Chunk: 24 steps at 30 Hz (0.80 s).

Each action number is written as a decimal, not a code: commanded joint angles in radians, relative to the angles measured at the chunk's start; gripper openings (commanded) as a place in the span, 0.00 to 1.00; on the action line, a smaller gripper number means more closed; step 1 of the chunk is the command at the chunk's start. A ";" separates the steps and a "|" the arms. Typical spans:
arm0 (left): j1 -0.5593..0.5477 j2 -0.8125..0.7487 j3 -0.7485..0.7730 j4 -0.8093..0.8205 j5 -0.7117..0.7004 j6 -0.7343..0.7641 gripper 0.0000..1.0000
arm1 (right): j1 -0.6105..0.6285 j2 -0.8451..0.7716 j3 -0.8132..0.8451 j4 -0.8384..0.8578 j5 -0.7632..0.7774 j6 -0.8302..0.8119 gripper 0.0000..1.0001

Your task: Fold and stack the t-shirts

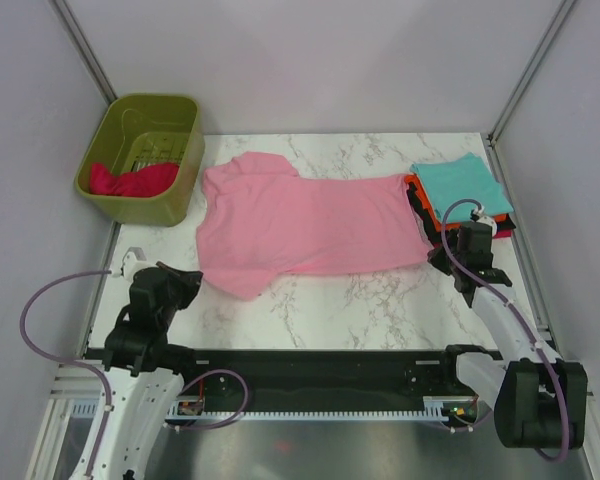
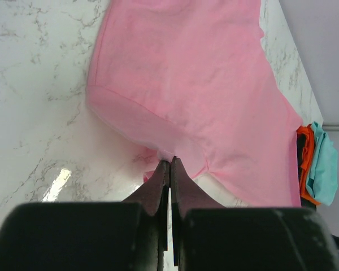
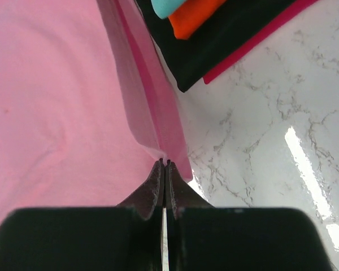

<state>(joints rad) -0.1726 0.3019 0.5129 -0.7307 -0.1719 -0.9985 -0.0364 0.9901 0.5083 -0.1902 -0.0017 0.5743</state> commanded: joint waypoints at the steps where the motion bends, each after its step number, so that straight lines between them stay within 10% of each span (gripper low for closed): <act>1: -0.002 0.138 0.131 0.042 -0.067 0.004 0.02 | 0.001 0.061 0.047 0.026 0.011 -0.008 0.00; 24: -0.002 0.830 0.519 0.224 -0.089 0.029 0.02 | 0.082 0.492 0.340 0.086 0.160 0.074 0.00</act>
<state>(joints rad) -0.1726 1.0813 0.9619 -0.5602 -0.2169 -0.9955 0.0380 1.4532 0.7914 -0.1268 0.1108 0.6216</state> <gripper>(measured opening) 0.027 0.010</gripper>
